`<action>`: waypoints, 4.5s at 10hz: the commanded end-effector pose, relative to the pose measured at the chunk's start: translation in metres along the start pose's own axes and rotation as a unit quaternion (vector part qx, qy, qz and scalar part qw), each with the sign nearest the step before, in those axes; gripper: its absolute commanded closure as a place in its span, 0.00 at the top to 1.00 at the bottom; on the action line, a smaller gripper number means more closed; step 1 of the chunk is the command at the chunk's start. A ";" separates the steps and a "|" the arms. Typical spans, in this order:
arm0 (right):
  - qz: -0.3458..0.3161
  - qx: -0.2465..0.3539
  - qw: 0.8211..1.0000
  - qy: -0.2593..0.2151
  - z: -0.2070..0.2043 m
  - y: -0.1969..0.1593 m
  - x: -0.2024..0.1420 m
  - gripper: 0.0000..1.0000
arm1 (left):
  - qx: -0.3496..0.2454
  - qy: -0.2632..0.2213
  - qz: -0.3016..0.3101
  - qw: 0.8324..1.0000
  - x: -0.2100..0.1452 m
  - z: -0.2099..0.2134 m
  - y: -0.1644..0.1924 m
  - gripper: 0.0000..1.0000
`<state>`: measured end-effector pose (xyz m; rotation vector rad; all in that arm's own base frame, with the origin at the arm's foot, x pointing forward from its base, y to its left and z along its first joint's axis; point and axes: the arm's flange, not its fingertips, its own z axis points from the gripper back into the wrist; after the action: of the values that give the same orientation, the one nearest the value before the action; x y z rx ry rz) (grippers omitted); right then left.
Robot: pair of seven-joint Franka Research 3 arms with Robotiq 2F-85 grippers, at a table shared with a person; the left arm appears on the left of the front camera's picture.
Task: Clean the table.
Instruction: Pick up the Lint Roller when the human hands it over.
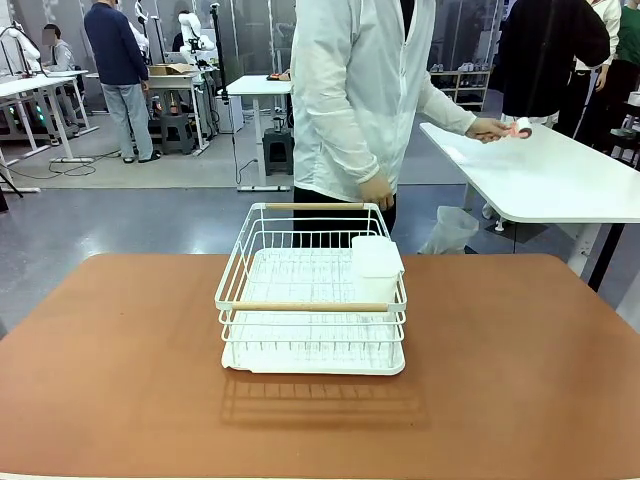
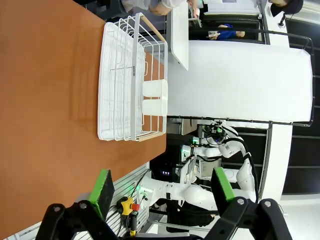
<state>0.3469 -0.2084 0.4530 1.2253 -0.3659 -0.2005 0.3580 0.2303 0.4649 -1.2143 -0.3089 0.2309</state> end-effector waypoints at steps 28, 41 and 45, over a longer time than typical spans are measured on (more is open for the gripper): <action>-0.217 -0.175 0.946 -0.162 -0.111 0.153 -0.033 1.00 | -0.006 -0.001 -0.001 1.000 -0.001 0.002 0.000 1.00; -0.192 -0.134 0.947 -0.222 -0.217 0.126 -0.068 1.00 | -0.006 -0.001 -0.001 1.000 -0.001 0.002 0.000 1.00; -0.196 -0.110 0.952 -0.208 -0.209 0.110 -0.070 1.00 | -0.006 -0.001 -0.001 1.000 -0.001 0.002 0.000 1.00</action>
<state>0.3777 0.0356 0.5083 0.9820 -0.4433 -0.8628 0.3582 0.2299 0.4644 -1.2140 -0.3072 0.2309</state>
